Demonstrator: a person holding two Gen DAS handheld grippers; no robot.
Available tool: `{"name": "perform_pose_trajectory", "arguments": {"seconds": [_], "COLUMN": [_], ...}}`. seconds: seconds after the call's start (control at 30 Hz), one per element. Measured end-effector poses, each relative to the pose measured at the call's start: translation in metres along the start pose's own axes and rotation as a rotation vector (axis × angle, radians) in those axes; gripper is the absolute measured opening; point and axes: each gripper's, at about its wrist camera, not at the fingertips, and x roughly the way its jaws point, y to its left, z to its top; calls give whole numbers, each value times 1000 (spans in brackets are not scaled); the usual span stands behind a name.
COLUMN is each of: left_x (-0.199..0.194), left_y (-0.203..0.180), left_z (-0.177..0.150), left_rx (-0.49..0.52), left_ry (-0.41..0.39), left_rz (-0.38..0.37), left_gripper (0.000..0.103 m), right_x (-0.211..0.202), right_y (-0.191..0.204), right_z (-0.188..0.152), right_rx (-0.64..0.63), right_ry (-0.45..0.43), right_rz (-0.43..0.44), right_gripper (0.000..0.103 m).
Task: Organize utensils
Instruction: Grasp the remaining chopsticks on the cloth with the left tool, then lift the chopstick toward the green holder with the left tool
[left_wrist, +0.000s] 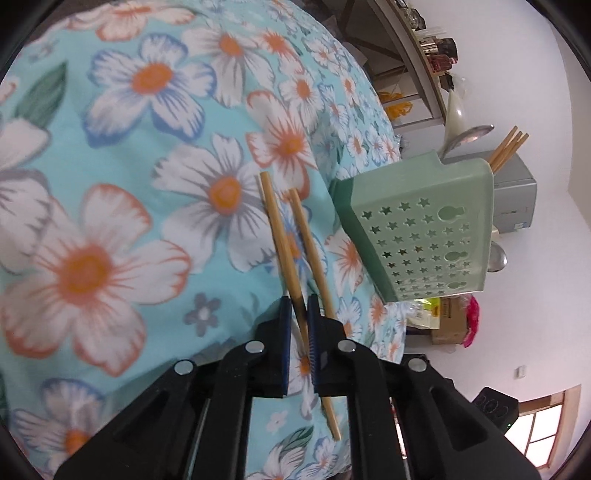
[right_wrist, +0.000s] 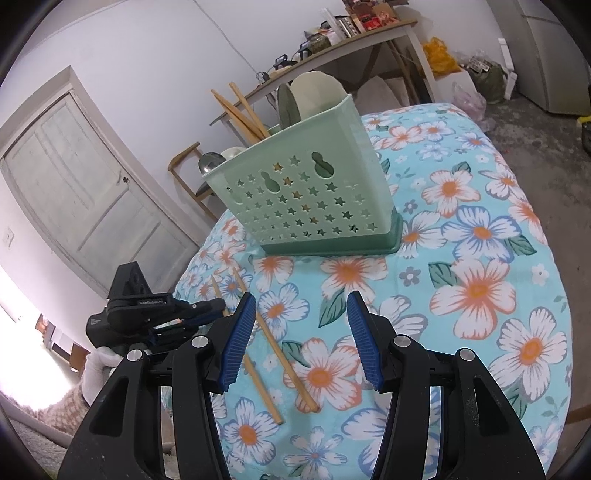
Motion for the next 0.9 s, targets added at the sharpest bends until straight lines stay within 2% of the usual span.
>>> {"name": "perform_pose_trajectory", "arguments": {"seconds": [0.1, 0.23, 0.33, 0.5, 0.6, 0.9], "left_x": [0, 6, 11, 15, 16, 14], "left_y": [1, -3, -8, -13, -11, -12], "left_z": [3, 7, 9, 10, 8, 5], "left_rx": [-7, -14, -24, -17, -10, -5], "left_ry": [12, 28, 35, 22, 6, -24], "left_rz": [28, 26, 46, 95, 141, 141], "left_gripper": [10, 25, 27, 27, 13, 9], "right_x": [2, 4, 2, 2, 3, -3], "right_y": [3, 7, 7, 7, 8, 11], "right_z": [-1, -2, -2, -3, -4, -8], "right_rx": [-4, -23, -22, -17, -15, -14], "right_ry": [6, 13, 13, 12, 15, 8], "right_rz": [3, -16, -21, -27, -30, -30], "right_gripper": [51, 51, 51, 51, 51, 51]}}
